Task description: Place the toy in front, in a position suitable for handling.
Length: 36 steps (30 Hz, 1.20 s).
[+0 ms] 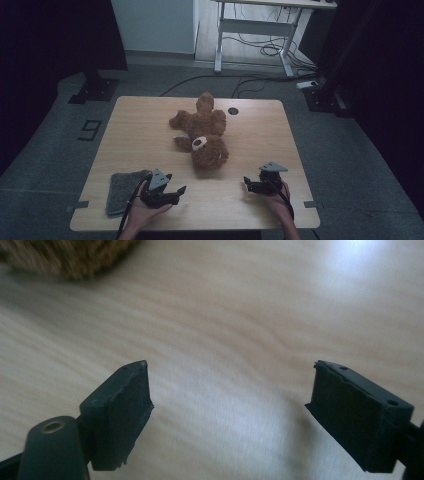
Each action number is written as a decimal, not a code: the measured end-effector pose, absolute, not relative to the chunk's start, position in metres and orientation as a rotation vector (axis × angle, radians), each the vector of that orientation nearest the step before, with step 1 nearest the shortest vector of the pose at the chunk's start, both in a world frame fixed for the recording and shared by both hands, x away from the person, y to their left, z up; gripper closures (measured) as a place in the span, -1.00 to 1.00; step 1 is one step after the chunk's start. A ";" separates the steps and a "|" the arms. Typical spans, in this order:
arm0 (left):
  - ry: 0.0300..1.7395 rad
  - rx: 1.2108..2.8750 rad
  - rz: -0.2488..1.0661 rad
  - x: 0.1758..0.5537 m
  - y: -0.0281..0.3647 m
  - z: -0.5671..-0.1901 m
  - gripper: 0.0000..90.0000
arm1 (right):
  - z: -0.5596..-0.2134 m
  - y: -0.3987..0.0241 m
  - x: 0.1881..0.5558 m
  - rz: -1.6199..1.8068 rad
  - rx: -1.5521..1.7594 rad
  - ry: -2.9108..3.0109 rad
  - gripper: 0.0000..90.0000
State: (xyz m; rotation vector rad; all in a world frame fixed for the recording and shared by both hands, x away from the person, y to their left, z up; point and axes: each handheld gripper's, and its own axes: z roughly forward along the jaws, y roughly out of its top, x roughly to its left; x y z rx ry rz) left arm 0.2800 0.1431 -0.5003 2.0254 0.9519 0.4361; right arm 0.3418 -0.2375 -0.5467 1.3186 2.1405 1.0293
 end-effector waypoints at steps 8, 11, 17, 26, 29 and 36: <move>0.955 2.009 0.439 0.303 0.117 -0.493 -0.39 | -0.532 -0.231 0.361 1.078 1.274 2.159 -0.60; 0.971 2.015 0.399 0.318 0.105 -0.495 -0.44 | -0.525 -0.229 0.366 1.097 1.264 2.157 -0.60; 1.003 2.076 0.382 0.343 0.079 -0.507 -0.48 | -0.520 -0.224 0.367 1.120 1.259 2.152 -0.60; 1.050 2.061 0.412 0.358 0.075 -0.522 0.24 | -0.511 -0.221 0.375 1.148 1.265 2.139 -0.58; 1.040 2.048 0.375 0.360 0.078 -0.523 0.49 | -0.503 -0.219 0.381 1.170 1.262 2.120 -0.57; 1.027 2.045 0.382 0.354 0.079 -0.524 0.60 | -0.485 -0.204 0.409 1.243 1.259 2.102 -0.55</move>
